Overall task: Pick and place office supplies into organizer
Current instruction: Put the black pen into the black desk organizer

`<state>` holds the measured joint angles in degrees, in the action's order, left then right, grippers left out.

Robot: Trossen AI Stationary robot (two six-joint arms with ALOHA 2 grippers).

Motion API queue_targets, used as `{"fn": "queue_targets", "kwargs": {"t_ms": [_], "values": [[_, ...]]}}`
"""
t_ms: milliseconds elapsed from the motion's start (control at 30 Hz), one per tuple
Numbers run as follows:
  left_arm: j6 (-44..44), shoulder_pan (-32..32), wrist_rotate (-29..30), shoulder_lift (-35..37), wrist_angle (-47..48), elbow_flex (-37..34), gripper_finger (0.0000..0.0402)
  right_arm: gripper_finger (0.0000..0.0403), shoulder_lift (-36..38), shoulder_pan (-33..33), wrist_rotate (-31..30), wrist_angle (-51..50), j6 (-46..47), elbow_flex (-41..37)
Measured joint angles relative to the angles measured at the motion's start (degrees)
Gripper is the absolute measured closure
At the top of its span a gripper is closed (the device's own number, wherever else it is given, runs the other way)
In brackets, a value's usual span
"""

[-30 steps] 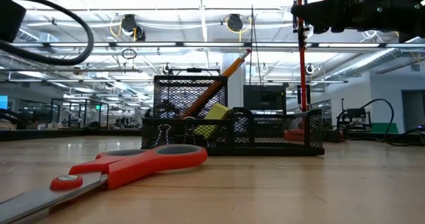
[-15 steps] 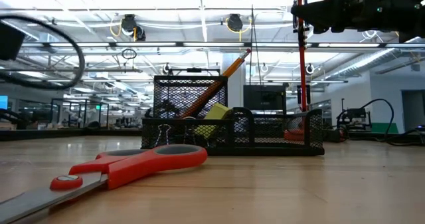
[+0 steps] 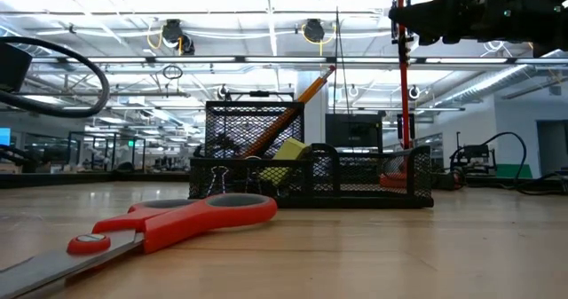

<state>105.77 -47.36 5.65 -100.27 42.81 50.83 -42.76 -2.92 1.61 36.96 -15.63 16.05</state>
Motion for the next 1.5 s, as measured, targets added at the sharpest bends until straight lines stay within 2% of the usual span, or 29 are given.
{"fn": "queue_targets", "kwargs": {"t_ms": [167, 433, 500, 600, 700, 900, 1167, 1300, 1500], "values": [[-1.9, 0.0, 0.3, 0.0, 0.0, 0.0, 0.0283, 0.0399, 0.0, 0.0, 0.0, 0.0, 0.1, 0.0], [-4.8, -0.1, 1.3, 0.2, 0.3, -0.1, 0.0384, 0.0399, 0.0, 0.0, 0.0, -0.1, 0.1, 0.0], [-5.8, -0.3, 2.7, 0.2, 0.2, -0.1, 0.0388, 0.0399, 0.0, 0.0, 0.0, -0.1, 0.1, 0.0], [-8.6, -0.7, 7.0, 0.0, -0.2, -0.1, 0.0369, 0.0399, 0.0, 0.0, 0.0, 0.0, 0.1, 0.0], [-12.0, -0.8, 14.9, -0.9, -0.1, 1.4, 0.0358, 0.0399, 0.0, 0.0, 0.0, 0.0, 0.8, 0.0], [-18.7, 0.0, 44.4, -0.9, -3.0, 3.3, 0.0374, 0.0399, 0.0, 0.0, 0.0, 0.6, 1.4, 0.0], [-31.4, 1.5, 75.0, 2.4, -6.3, 3.2, 0.0375, 0.0399, 0.0, 0.0, 0.0, 1.0, 1.6, 0.0], [-35.9, 1.8, 81.2, 4.5, -6.6, 3.3, 0.0381, 0.0399, 0.0, 0.0, 0.0, 1.8, 1.5, 0.0], [-40.7, 3.9, 79.2, 7.5, -7.6, 3.0, 0.0382, 0.0399, 0.0, 0.0, 0.0, 2.3, 1.4, 0.0]]}}
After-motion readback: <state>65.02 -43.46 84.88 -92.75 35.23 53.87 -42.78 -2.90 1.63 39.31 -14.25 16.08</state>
